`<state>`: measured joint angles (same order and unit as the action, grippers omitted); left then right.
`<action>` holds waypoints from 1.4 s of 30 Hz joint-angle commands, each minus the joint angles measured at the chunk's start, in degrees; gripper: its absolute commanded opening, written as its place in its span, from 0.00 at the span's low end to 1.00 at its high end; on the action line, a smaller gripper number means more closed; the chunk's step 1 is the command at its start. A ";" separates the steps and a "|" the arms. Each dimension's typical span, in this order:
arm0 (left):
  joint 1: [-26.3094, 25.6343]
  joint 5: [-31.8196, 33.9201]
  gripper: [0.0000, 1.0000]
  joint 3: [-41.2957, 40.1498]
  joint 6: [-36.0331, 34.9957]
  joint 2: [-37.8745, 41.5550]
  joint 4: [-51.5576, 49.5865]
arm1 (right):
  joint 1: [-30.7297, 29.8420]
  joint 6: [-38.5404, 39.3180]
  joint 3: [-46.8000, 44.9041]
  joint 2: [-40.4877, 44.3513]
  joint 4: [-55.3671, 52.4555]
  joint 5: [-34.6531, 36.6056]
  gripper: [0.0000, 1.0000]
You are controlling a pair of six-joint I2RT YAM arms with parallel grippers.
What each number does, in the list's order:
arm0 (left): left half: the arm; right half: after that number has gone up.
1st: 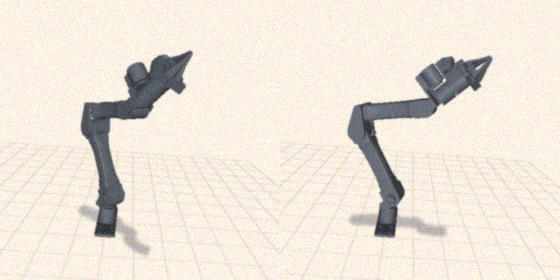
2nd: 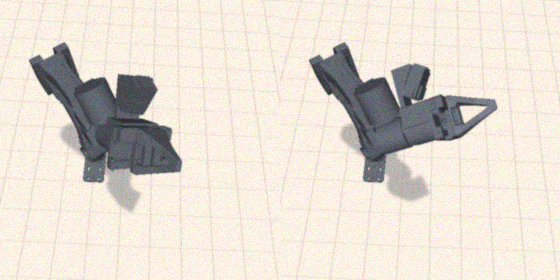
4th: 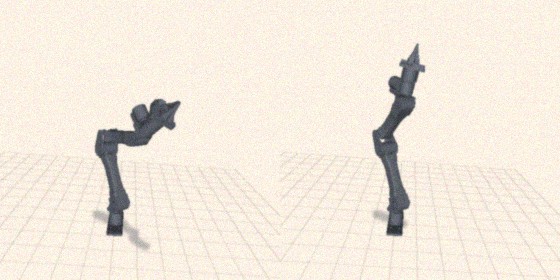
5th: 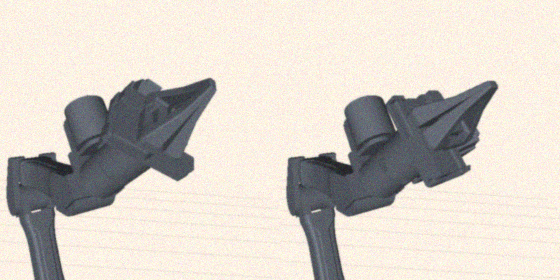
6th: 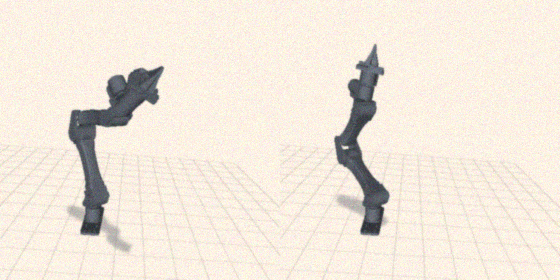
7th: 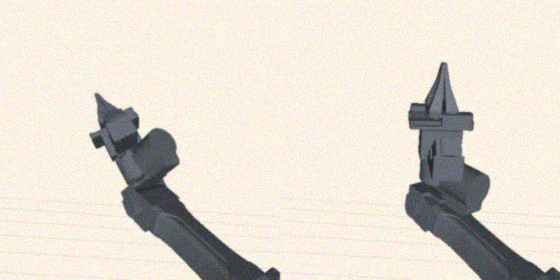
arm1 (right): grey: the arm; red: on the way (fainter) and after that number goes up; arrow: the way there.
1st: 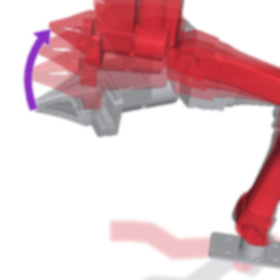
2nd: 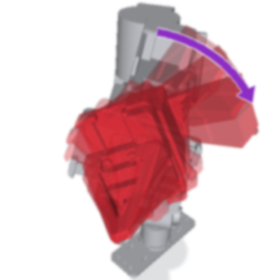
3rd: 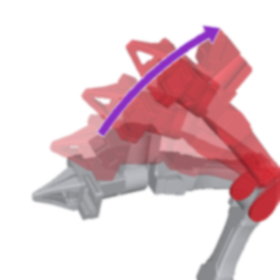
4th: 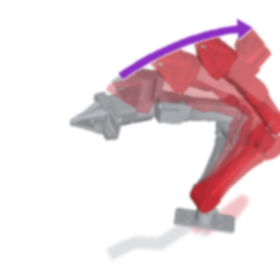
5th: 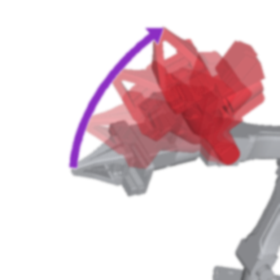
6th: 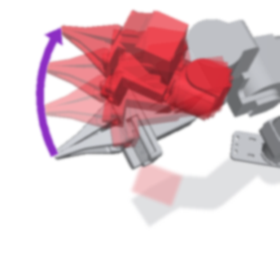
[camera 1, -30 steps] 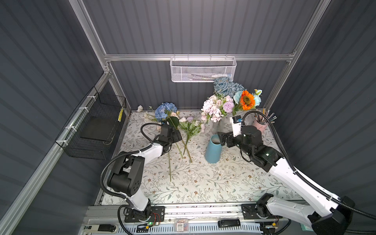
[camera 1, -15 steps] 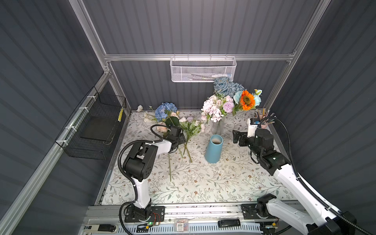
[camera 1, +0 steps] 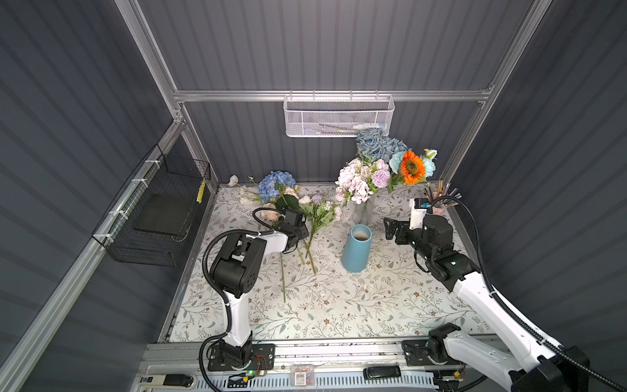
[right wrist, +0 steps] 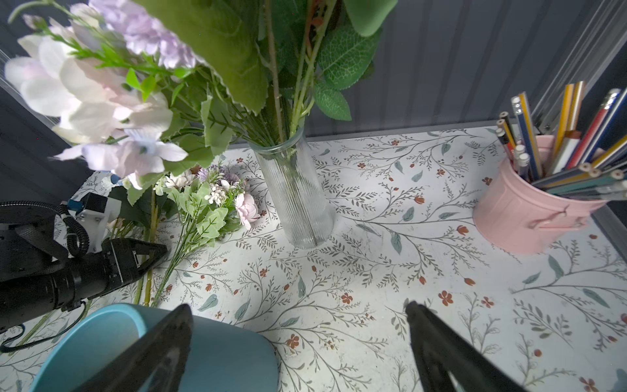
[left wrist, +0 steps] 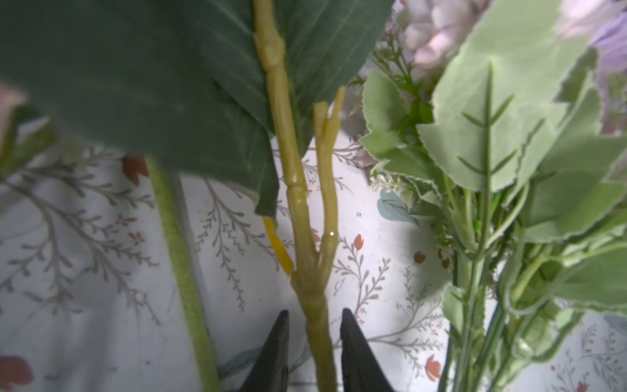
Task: Arrange flowers in a vase
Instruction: Pick up the flower from the flowers.
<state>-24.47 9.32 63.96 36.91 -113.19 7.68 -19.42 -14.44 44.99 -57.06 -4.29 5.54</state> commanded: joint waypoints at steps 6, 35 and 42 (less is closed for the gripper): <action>-0.49 0.04 0.00 0.17 -0.25 -0.16 -1.43 | 0.17 -0.15 0.77 0.87 0.88 -0.10 0.99; -2.12 -19.18 0.00 -16.85 -14.14 41.30 24.79 | -6.12 -1.12 11.45 -3.50 10.47 -22.81 0.90; -5.27 -31.00 0.00 -14.80 -15.72 41.78 31.07 | -11.58 -1.47 19.20 -10.06 11.47 -30.39 0.72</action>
<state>-28.82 -13.74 47.20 23.57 -71.94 32.84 -29.32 -16.05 61.41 -64.86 5.76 -19.79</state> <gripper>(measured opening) 0.084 0.733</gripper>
